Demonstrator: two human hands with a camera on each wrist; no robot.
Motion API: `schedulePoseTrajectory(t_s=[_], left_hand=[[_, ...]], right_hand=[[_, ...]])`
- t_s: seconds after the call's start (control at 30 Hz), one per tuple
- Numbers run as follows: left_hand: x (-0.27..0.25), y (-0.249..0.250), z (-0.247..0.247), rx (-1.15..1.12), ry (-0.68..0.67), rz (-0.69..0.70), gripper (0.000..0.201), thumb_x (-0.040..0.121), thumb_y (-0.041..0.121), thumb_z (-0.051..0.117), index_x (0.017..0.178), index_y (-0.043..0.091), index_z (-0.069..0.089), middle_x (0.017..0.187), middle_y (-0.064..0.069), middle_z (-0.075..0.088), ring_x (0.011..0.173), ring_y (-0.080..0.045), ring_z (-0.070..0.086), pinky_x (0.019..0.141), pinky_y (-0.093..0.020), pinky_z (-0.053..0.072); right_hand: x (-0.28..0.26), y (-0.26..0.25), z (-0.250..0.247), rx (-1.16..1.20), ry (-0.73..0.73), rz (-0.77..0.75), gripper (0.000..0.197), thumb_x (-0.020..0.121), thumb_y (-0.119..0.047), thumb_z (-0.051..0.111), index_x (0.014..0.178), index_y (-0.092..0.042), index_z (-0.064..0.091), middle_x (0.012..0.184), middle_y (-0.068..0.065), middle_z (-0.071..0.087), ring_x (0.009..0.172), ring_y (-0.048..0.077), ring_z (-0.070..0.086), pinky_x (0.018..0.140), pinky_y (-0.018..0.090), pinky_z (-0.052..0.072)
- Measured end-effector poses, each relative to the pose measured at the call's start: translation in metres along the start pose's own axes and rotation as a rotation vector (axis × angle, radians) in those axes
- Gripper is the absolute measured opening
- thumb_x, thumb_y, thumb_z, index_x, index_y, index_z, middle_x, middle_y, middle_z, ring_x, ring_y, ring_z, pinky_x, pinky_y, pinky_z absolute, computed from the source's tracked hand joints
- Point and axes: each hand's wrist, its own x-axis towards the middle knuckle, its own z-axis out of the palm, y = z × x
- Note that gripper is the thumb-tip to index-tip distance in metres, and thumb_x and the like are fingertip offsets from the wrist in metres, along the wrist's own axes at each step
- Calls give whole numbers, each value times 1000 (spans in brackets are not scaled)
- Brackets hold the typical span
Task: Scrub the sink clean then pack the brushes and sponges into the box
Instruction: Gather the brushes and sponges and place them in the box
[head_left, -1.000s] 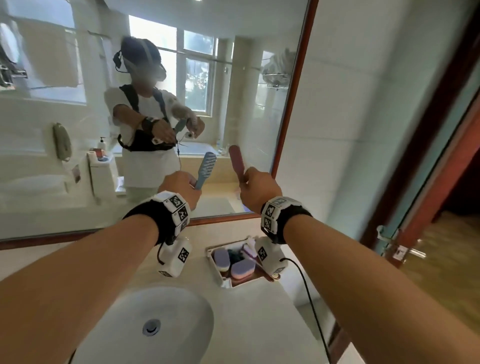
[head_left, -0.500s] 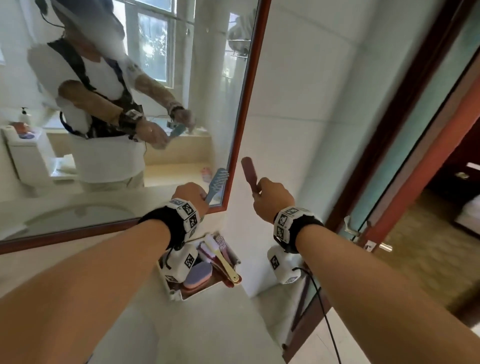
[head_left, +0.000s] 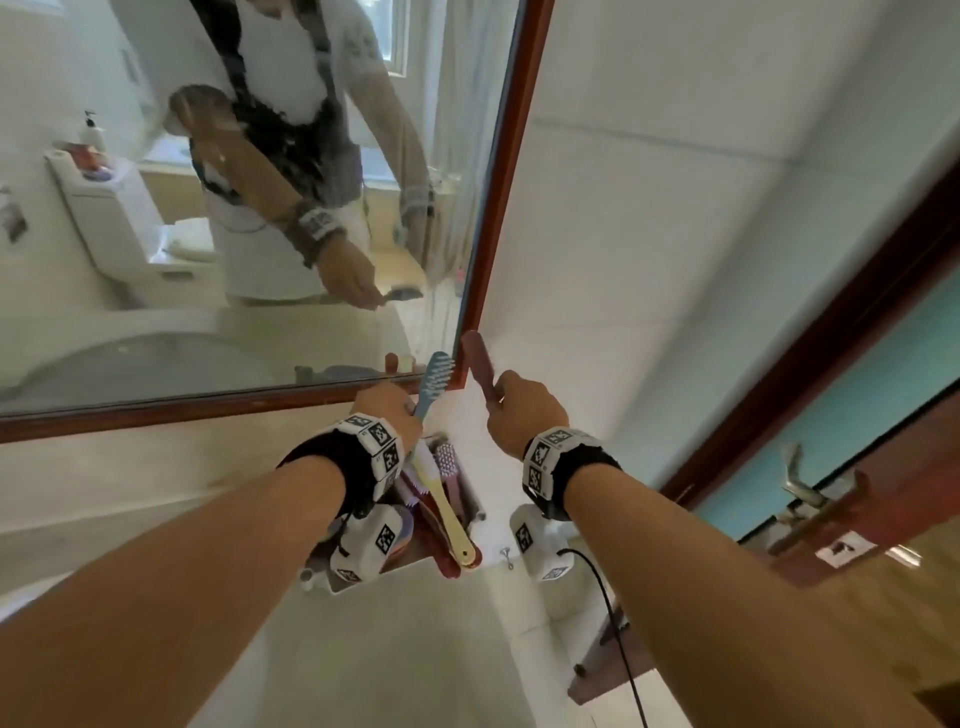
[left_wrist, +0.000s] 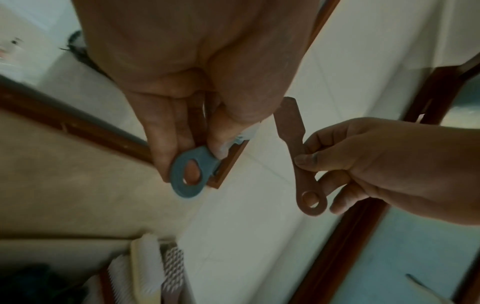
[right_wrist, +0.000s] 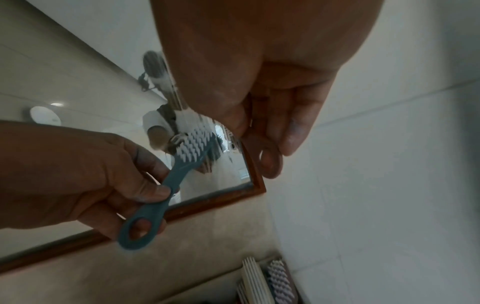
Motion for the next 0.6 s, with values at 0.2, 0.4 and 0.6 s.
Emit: schedulePoseTrajectory(t_s=[0.2,0.4,0.6], left_hand=[[21,-7,42,-73,37,-256,27,88,27,63,64,15,61,59,0,57,54,-18,51,53,-24,42],[27,-18,87,-17,-93,-399,16,87,26,62,84,13,71,72,-1,62,72,-20,64,56,-27,44],[40,-37,138,-124,-134,-552,22,82,17,68,65,13,54,69,-9,63,77,-31,68,71,-37,58]], right_hand=[[42,31,46,32,-172,-128,17,95,-28,45,105,-17,53,99,6,63,81,28,60,67,33,48],[61,45,96,61,-319,-199,13,95,-31,46,93,-19,50,94,5,64,74,25,57,65,32,48],[61,58,138,88,-467,-118,19,91,-33,52,96,-16,58,92,4,66,76,25,62,64,31,50]])
